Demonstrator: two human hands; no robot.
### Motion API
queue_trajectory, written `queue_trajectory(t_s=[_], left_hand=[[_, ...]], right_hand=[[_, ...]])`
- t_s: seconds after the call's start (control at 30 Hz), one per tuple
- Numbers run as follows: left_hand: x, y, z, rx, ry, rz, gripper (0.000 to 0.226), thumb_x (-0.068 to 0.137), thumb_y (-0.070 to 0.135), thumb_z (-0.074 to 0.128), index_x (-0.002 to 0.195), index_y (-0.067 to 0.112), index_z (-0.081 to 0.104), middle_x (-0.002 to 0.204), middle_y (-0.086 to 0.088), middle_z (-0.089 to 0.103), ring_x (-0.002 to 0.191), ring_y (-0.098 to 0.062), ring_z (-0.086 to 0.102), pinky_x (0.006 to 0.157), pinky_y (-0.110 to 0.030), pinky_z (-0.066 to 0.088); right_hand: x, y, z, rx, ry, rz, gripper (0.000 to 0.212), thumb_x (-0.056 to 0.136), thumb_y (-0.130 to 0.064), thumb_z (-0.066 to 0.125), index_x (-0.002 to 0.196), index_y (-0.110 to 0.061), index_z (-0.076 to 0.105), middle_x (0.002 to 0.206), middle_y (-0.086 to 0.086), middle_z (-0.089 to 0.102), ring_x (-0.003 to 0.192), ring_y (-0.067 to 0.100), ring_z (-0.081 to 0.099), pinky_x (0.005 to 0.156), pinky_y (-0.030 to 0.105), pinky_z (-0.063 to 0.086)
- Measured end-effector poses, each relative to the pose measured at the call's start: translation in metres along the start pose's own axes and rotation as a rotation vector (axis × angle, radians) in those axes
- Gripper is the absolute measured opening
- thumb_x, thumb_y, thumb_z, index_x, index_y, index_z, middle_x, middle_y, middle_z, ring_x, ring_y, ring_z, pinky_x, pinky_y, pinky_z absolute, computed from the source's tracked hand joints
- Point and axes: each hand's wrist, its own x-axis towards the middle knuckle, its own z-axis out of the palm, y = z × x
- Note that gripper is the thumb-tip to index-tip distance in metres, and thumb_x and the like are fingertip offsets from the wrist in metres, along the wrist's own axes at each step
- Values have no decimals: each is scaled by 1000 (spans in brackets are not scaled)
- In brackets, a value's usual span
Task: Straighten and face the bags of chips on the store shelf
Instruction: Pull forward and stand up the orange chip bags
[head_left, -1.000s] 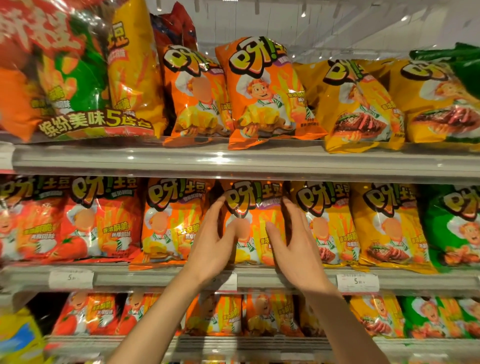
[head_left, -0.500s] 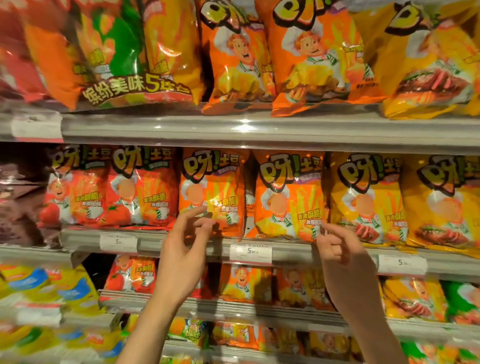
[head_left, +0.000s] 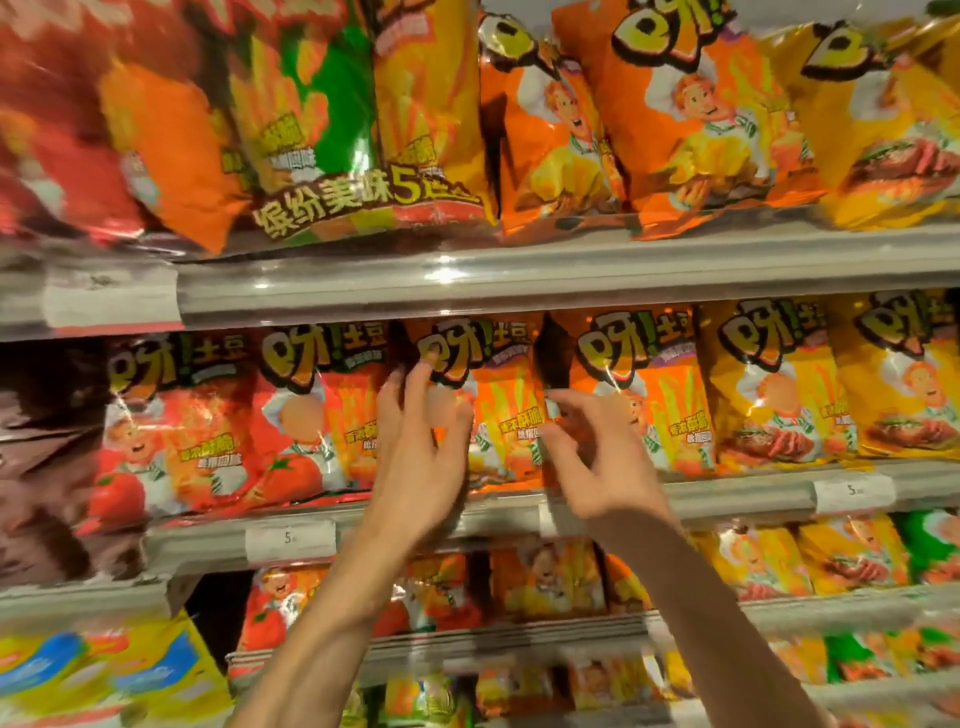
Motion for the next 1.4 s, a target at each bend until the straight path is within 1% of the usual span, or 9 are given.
queue_trajectory(t_s=[0.07, 0.17, 0.33, 0.5, 0.77, 0.93, 1.1, 1.27, 1.4], left_hand=[[13, 0, 5, 23, -63, -71, 59, 102, 51, 43, 154, 36, 20, 162, -10, 17, 149, -28, 23, 120, -49, 26], [26, 0, 11, -21, -69, -156, 62, 101, 55, 41, 155, 42, 13, 159, -14, 24, 145, -31, 31, 118, -48, 29], [27, -3, 15, -100, -2, -118, 60, 103, 48, 44, 156, 44, 17, 152, -10, 35, 140, -25, 37, 102, -30, 30], [34, -1, 18, -128, 65, -68, 60, 101, 47, 48, 155, 45, 21, 158, -1, 25, 142, -18, 32, 102, -25, 27], [34, -5, 22, -248, 49, -193, 89, 96, 57, 51, 160, 28, -3, 167, 1, 13, 152, -17, 17, 118, -31, 20], [36, -6, 22, -261, -2, -305, 81, 98, 55, 48, 160, 19, 10, 164, -4, 27, 149, -24, 27, 112, -34, 26], [39, -7, 25, -228, -19, -268, 82, 97, 58, 49, 160, 24, 9, 158, -4, 37, 144, -25, 36, 106, -32, 31], [41, -10, 25, -181, 33, -222, 77, 96, 62, 49, 157, 31, 13, 137, 4, 50, 131, -25, 49, 101, -38, 41], [41, -10, 26, -169, -4, -248, 80, 92, 72, 40, 157, 36, 9, 149, -6, 48, 134, -31, 48, 107, -44, 41]], right_hand=[[22, -8, 16, -95, -51, -8, 50, 101, -47, 47, 147, -34, 36, 143, -8, 44, 129, 8, 46, 107, 29, 39], [50, -12, 35, -70, -87, 53, 69, 100, -53, 45, 157, -28, 16, 158, 1, 29, 145, 18, 30, 111, 28, 27], [54, -12, 44, -3, -71, 91, 75, 99, -47, 50, 159, -26, 10, 158, 8, 30, 145, 21, 30, 113, 29, 26], [58, -13, 37, 32, -43, 46, 71, 102, -43, 46, 159, -24, 9, 165, -2, 15, 151, 12, 14, 117, 24, 14], [57, -5, 26, 65, -161, 125, 74, 100, -57, 36, 159, -32, -1, 166, -10, 8, 152, 8, 10, 114, 23, 13], [65, -5, 31, 14, -181, 180, 80, 98, -63, 35, 160, -25, 1, 165, 2, 18, 151, 19, 20, 115, 30, 21], [66, -11, 36, 11, -175, 218, 81, 98, -64, 34, 159, -19, 7, 162, 10, 27, 146, 27, 30, 114, 36, 28], [59, -23, 30, -142, -185, 91, 53, 108, -38, 30, 155, -14, 23, 157, 21, 28, 142, 37, 29, 113, 42, 28], [60, -16, 36, -153, -130, 125, 60, 106, -44, 32, 156, -13, 19, 154, 21, 34, 139, 36, 35, 110, 40, 30]])
